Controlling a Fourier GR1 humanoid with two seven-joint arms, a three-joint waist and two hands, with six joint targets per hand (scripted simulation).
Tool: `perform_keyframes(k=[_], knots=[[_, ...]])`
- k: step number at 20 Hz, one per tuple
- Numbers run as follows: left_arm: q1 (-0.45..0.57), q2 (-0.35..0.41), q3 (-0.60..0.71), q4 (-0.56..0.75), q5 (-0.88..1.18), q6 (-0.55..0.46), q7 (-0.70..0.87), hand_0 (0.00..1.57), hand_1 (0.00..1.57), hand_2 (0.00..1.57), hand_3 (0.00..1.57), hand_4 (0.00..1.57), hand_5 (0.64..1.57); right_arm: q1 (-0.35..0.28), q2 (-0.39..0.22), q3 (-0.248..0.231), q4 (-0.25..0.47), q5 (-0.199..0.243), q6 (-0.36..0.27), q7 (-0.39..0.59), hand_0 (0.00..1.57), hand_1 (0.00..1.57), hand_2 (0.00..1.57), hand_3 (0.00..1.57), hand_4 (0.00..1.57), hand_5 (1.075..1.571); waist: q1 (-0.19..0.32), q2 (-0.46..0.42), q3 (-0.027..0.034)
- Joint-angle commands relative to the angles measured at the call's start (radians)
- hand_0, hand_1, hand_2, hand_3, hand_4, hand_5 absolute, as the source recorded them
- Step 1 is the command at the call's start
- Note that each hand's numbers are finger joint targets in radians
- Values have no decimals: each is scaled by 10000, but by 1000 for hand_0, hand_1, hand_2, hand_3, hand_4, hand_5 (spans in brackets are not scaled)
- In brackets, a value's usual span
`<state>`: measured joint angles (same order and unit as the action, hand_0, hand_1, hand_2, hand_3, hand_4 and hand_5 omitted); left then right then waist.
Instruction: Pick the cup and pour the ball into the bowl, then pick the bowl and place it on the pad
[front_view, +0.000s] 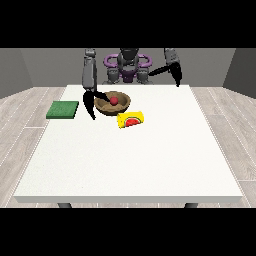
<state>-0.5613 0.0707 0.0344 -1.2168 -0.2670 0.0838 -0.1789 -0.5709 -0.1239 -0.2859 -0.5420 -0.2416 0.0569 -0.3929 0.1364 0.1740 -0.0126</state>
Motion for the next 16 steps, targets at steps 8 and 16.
perform_keyframes(k=[8,16], knots=[[-130,439,514,214,580,-590,175,0,0,0,0,0,1570,-582,-672,643,482,999,-1840,2430,1571,1571,1571,1571,1025,1554,57,-364,119],[612,927,1275,1370,697,-204,-600,0,0,0,0,0,1571,-944,-576,1222,-500,1152,-1684,4304,1571,1571,1571,1571,1046,1553,-1175,-1209,122]])
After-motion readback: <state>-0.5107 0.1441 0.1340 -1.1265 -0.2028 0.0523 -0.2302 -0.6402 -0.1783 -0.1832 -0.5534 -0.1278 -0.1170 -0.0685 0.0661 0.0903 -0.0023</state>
